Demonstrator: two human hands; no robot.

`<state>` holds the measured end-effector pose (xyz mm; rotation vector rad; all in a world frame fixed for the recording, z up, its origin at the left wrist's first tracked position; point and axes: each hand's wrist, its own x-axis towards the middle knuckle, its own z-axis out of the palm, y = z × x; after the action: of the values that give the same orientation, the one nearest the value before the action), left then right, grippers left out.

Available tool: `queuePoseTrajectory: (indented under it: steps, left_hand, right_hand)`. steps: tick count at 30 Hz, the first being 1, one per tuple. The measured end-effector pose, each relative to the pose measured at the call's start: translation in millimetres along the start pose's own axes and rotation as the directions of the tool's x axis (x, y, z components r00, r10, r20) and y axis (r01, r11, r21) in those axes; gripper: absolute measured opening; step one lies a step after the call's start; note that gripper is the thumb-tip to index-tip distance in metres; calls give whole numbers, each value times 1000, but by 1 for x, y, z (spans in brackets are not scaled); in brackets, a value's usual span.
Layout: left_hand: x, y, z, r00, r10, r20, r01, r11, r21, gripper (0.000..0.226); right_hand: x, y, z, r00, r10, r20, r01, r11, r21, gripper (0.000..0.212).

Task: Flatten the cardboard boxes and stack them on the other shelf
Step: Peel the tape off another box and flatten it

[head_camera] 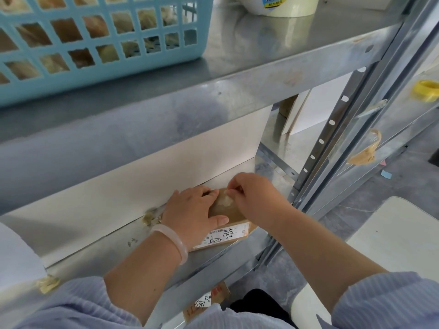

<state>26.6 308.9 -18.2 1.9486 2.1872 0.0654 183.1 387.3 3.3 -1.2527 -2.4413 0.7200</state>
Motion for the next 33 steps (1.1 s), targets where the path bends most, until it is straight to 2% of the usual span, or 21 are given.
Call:
queuePoseTrajectory:
  steps: [3,7,11,14,16,18,22,24,27,29,33]
  left_hand:
    - [-1,-2,0,1000,2,-10,-2,999,-36,69]
    - [-3,-3,4,999,3,-42,-8,994,-110,74]
    - [-3,-2,1,987,-54,-154,-15,911,-412,67]
    - [1,-2,3,977,-150,-152,35,814,-580,71]
    - [1,2,4,969,-205,-138,77,781,-619,60]
    - [0,5,5,962,-219,-165,79,798,-597,46]
    - [0,3,9,953,-218,-211,63,823,-564,14]
    - [0,-2,11,954,-214,-207,53,806,-590,10]
    - [-3,-9,10,958,-166,-233,6,825,-564,4]
    - [-7,-9,9,948,-150,-281,-21,851,-525,3]
    - [-10,-5,5,914,-218,-343,-4,839,-544,8]
  right_hand:
    - [7,-10,3,996,89,7,-89,987,135,20]
    - [2,3,4,980,194,50,-199,905,376,17]
    - [-8,10,5,980,175,93,-199,858,474,13]
    - [-10,9,10,986,143,89,-168,869,466,16]
    - [-11,9,11,990,123,72,-143,860,490,23]
    - [-12,11,10,991,121,59,-134,838,530,26]
    - [-10,18,11,973,230,11,-194,794,575,22]
    - [-10,21,13,970,241,-10,-202,834,513,31]
    - [-14,25,17,997,67,38,-73,977,201,42]
    - [-17,27,22,995,-41,91,36,998,53,46]
    - [-22,29,30,989,-138,49,142,987,-81,44]
